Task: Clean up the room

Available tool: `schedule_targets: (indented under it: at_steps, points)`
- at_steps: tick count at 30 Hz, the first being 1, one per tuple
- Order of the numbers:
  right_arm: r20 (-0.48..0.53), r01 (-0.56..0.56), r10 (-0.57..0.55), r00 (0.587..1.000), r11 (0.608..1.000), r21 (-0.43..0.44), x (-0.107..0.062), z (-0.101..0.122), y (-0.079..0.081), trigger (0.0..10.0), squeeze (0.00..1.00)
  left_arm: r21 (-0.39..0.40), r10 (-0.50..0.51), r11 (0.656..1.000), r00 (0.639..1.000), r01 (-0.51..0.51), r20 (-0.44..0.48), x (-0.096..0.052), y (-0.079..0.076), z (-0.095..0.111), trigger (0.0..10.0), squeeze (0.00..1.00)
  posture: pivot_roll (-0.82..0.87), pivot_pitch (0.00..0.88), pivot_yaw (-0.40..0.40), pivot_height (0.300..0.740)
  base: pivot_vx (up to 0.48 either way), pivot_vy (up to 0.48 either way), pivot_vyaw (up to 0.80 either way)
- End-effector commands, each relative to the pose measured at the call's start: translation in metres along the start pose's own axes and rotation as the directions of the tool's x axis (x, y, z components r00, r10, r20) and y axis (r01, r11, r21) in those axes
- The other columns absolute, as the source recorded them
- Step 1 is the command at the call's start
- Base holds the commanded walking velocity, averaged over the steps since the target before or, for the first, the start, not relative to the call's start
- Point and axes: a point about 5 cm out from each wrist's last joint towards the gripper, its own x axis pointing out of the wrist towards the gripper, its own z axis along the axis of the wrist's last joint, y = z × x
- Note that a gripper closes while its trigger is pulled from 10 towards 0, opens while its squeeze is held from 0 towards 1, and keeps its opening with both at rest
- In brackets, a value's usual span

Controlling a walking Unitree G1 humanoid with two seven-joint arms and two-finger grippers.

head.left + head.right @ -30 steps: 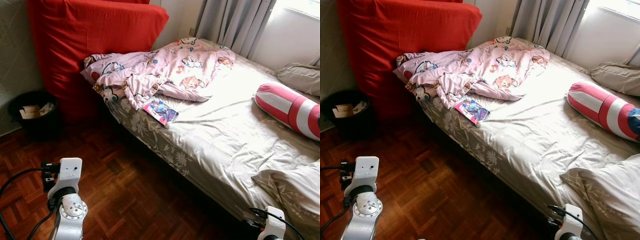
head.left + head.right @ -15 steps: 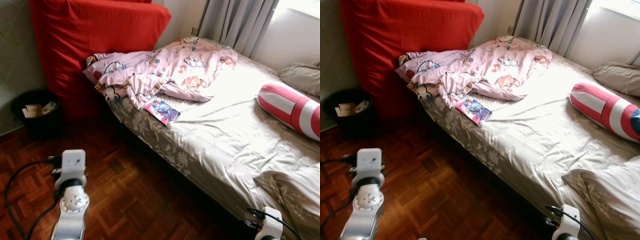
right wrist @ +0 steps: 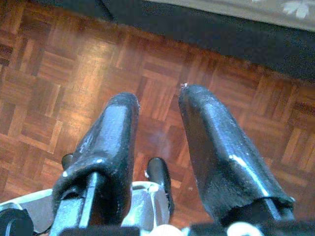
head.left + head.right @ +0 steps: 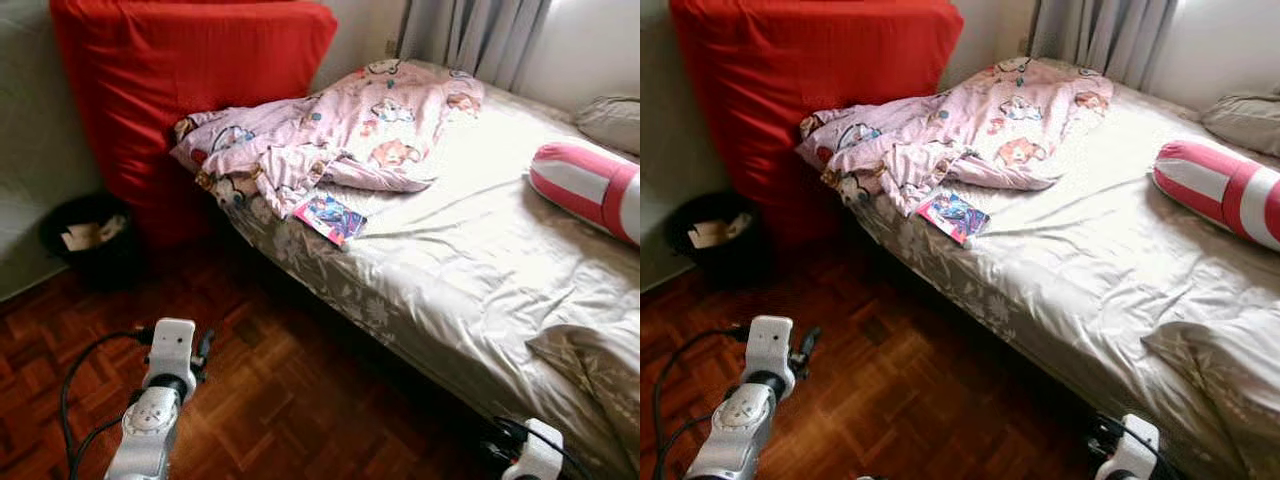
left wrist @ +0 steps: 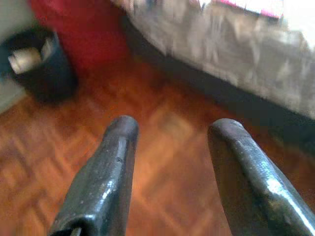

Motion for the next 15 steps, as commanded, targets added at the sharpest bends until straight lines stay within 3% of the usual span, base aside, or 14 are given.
schedule_targets:
  at_steps: [1, 8, 9, 14, 15]
  points:
    - [-0.024, 0.035, -0.035, 0.999, 0.999, 0.014, -0.003, -0.01, -0.005, 10.0, 0.0, -0.056, 0.023, 0.998, 0.986, -0.033, -0.167, -0.009, 0.002, -0.037, 10.0, 0.0, 0.04, 0.03, -0.029, 0.74, 0.0, 0.0, 0.0]
    - [-0.055, 0.041, -0.042, 0.998, 0.999, -0.023, -0.003, -0.018, -0.003, 10.0, 0.0, -0.101, 0.003, 0.994, 0.943, -0.038, -0.332, -0.025, -0.009, -0.073, 10.0, 0.0, 0.04, 0.0, -0.035, 0.74, 0.0, 0.0, 0.0]
    - [-0.048, 0.053, -0.054, 0.997, 0.998, -0.024, -0.003, -0.017, -0.003, 10.0, 0.0, -0.107, -0.023, 0.994, 0.921, -0.02, -0.388, -0.032, -0.016, -0.086, 10.0, 0.0, 0.03, 0.0, -0.025, 0.74, 0.0, 0.0, 0.0]
    - [0.006, 0.086, -0.086, 0.996, 0.996, -0.012, -0.002, -0.009, -0.005, 10.0, 0.0, -0.112, -0.036, 0.994, 0.914, -0.01, -0.403, -0.034, -0.019, -0.09, 10.0, 0.0, 0.02, 0.0, -0.01, 0.74, 0.0, 0.0, 0.0]
    - [0.056, 0.119, -0.118, 0.991, 0.993, -0.003, -0.002, -0.002, -0.005, 10.0, 0.0, -0.113, -0.036, 0.994, 0.915, -0.01, -0.401, -0.035, -0.019, -0.091, 10.0, 0.0, 0.02, 0.0, -0.006, 0.74, 0.0, 0.0, 0.0]
